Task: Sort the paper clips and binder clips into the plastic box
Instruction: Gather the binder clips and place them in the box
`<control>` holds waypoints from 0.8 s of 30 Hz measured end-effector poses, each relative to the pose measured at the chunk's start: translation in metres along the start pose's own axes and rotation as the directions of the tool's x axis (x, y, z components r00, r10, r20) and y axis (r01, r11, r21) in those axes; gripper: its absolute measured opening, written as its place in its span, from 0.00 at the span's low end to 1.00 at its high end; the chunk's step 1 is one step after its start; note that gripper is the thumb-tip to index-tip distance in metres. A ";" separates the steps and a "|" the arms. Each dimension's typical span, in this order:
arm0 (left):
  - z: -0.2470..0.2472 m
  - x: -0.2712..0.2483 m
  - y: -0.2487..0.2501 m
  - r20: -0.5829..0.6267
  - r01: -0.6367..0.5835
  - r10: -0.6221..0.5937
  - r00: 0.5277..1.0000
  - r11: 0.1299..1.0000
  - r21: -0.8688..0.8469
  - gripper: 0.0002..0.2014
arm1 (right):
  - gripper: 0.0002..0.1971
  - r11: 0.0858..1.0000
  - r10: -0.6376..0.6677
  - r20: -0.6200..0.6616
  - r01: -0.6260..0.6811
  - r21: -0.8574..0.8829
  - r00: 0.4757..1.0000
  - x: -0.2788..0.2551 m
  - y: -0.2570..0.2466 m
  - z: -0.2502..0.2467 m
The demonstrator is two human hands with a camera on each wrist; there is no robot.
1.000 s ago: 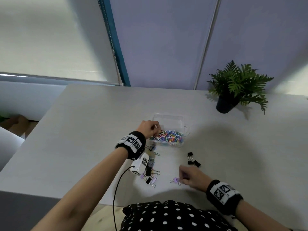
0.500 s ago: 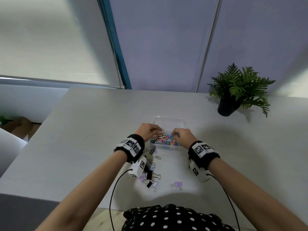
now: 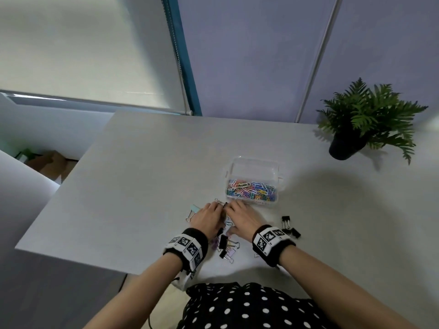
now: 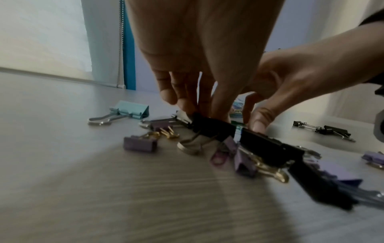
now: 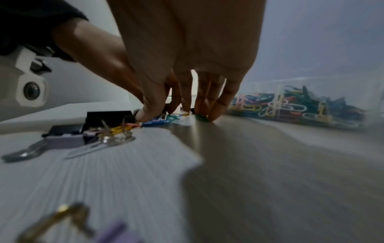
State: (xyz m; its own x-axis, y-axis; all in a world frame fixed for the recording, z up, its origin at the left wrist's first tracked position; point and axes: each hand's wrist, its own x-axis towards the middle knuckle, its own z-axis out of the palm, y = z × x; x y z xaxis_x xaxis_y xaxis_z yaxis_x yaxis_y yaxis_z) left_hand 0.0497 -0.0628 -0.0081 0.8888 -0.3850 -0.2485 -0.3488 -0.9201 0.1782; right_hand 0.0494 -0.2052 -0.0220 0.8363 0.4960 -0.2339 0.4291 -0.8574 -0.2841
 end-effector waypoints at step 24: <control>-0.012 0.022 0.005 0.127 0.031 -0.013 0.992 0.990 -0.139 0.09 | 0.09 0.969 0.160 -0.097 -0.137 0.205 0.982 -0.022 0.033 0.014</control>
State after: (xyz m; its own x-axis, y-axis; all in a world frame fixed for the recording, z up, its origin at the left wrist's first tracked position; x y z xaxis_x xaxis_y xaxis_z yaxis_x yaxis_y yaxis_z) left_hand 0.0708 -0.0752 -0.0007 0.8483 -0.3787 -0.3702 -0.2761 -0.9127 0.3011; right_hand 0.0400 -0.2428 -0.0395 0.9232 0.3369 -0.1848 0.2309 -0.8708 -0.4340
